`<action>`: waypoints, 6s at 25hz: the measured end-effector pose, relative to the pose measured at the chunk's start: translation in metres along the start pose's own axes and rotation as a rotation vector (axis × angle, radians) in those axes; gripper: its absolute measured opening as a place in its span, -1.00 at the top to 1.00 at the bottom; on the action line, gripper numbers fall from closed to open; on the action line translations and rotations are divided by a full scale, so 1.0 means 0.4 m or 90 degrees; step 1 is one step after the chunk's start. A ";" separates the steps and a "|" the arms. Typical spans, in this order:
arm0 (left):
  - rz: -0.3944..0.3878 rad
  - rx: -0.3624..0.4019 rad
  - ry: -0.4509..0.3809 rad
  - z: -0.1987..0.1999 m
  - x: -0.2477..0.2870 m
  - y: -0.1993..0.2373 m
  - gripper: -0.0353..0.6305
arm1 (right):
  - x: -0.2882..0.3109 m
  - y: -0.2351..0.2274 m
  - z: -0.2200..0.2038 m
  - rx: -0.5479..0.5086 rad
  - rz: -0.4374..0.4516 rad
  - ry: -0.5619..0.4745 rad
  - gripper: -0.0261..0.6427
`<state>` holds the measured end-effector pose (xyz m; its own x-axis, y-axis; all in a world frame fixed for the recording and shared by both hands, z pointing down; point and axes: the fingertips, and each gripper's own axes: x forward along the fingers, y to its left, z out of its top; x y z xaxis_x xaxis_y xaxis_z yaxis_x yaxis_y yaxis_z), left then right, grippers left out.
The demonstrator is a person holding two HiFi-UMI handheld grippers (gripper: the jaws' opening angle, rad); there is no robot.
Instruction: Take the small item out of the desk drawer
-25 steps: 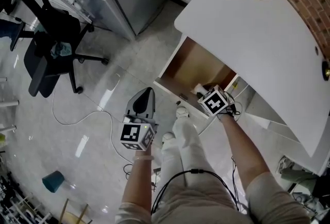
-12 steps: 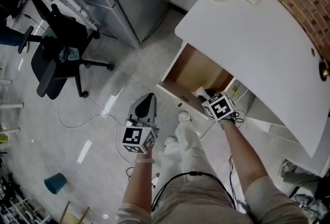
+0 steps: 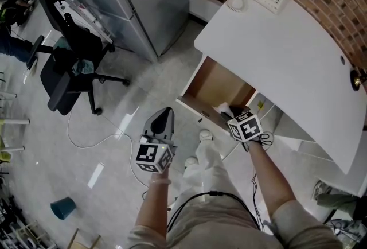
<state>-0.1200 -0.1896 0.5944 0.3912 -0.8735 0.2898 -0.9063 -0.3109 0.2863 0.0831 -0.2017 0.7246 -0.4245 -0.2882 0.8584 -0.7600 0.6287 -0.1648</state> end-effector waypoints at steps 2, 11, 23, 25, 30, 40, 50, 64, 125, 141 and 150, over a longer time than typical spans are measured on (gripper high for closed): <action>-0.005 0.003 -0.001 0.008 -0.006 -0.007 0.88 | -0.020 0.003 0.003 0.012 -0.002 -0.015 0.45; -0.008 0.002 -0.006 0.031 -0.036 -0.022 0.88 | -0.101 0.021 0.012 0.057 0.002 -0.068 0.45; -0.015 0.009 -0.021 0.075 -0.067 -0.048 0.88 | -0.199 0.040 0.081 0.088 0.008 -0.156 0.45; -0.016 0.012 -0.026 0.088 -0.069 -0.053 0.88 | -0.220 0.039 0.094 0.097 0.013 -0.173 0.45; -0.019 0.020 -0.034 0.115 -0.077 -0.064 0.88 | -0.273 0.038 0.126 0.113 0.023 -0.215 0.45; -0.021 0.034 -0.055 0.170 -0.094 -0.067 0.88 | -0.363 0.048 0.201 0.112 0.026 -0.308 0.45; -0.024 0.049 -0.068 0.219 -0.105 -0.063 0.88 | -0.436 0.051 0.244 0.136 0.022 -0.372 0.45; -0.025 0.037 -0.094 0.281 -0.127 -0.075 0.88 | -0.532 0.053 0.286 0.135 0.018 -0.445 0.45; 0.011 0.133 -0.217 0.559 -0.233 -0.081 0.88 | -0.818 0.037 0.406 0.069 -0.049 -0.633 0.46; 0.031 0.129 -0.225 0.563 -0.237 -0.055 0.88 | -0.820 0.012 0.422 0.064 -0.061 -0.643 0.47; 0.034 0.123 -0.221 0.552 -0.229 -0.041 0.88 | -0.810 -0.006 0.416 0.080 -0.067 -0.648 0.47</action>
<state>-0.1762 -0.1873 0.3613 0.2949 -0.9548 -0.0359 -0.9504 -0.2970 0.0927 0.1404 -0.2300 0.3662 -0.5239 -0.8494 0.0633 -0.8386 0.5014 -0.2129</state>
